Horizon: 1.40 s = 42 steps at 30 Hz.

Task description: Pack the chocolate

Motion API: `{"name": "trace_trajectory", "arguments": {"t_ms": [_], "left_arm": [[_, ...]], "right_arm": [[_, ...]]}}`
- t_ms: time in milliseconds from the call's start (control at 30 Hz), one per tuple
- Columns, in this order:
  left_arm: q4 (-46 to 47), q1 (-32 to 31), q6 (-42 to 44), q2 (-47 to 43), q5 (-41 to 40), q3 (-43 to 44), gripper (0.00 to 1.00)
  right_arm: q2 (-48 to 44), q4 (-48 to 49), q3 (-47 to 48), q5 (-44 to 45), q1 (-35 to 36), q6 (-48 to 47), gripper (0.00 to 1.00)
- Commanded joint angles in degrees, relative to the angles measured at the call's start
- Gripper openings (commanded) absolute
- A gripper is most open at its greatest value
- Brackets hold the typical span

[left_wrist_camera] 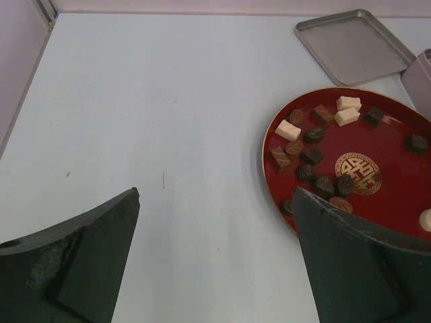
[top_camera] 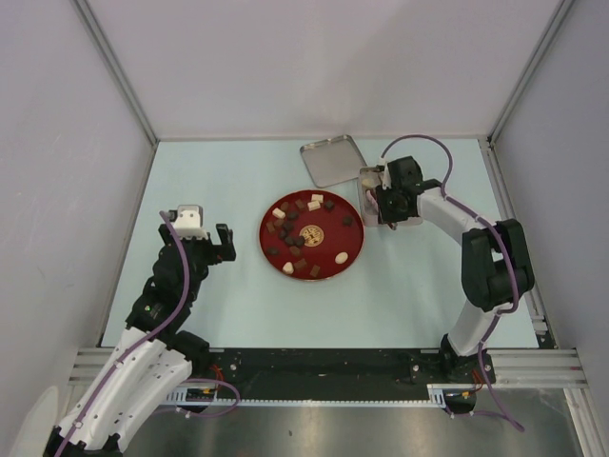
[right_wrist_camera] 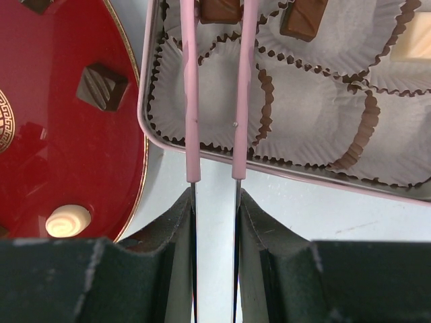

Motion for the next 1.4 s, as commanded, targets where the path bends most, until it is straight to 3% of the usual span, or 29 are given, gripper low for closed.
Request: {"name": "trace_trajectory", "arguments": {"t_ms": [0,433,800,1067,1367], "left_arm": [[1.07,-0.32,0.81,-0.16,0.36,-0.21,1.0],[0.98,-0.32,0.81,-0.33,0.27,-0.21,1.0],[0.98,-0.32,0.81,-0.51,0.44,-0.21,1.0],[1.07,-0.32,0.81,-0.6,0.71,-0.21,1.0],[1.16,-0.32,0.72,-0.69,0.88,-0.21,1.0]], "right_arm": [[0.41,3.4,1.47,-0.68,-0.18,0.77,0.16],[-0.03,3.75,1.47,-0.69,0.0,0.86,0.37],[-5.21,0.77,1.47,2.12,1.58,0.6,0.38],[-10.74,-4.33,1.47,4.5,7.54,-0.02,0.41],[-10.4,-8.29,1.47,7.66,18.35,-2.3,0.43]]}}
